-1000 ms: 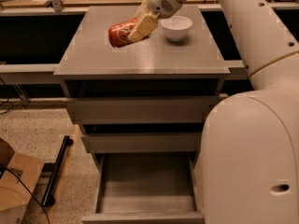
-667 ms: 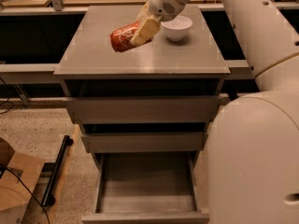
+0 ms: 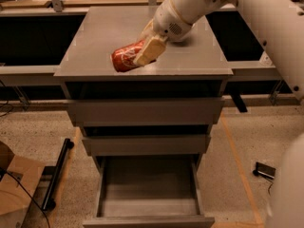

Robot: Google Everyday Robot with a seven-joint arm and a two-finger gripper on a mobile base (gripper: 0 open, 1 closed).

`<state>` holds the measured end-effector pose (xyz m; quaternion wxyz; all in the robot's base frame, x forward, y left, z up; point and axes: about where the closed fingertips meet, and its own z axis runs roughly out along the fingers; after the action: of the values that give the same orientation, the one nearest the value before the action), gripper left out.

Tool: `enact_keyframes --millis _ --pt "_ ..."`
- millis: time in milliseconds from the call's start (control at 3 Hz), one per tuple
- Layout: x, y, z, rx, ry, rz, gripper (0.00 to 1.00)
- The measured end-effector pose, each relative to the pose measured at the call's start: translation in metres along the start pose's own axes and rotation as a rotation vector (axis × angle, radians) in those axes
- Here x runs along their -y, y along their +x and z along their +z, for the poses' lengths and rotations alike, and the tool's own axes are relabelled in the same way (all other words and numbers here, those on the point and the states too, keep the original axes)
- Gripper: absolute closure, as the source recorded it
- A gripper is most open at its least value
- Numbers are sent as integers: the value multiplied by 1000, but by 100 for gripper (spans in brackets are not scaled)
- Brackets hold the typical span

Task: Place coke can into bottom drawer

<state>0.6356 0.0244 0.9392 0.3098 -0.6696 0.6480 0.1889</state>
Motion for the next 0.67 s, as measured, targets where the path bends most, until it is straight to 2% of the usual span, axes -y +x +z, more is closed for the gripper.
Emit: enact_keyframes --millis 333,667 --pt "-34 9 16 38 -3 -31 100" --pt "-61 34 51 60 -4 -64 100"
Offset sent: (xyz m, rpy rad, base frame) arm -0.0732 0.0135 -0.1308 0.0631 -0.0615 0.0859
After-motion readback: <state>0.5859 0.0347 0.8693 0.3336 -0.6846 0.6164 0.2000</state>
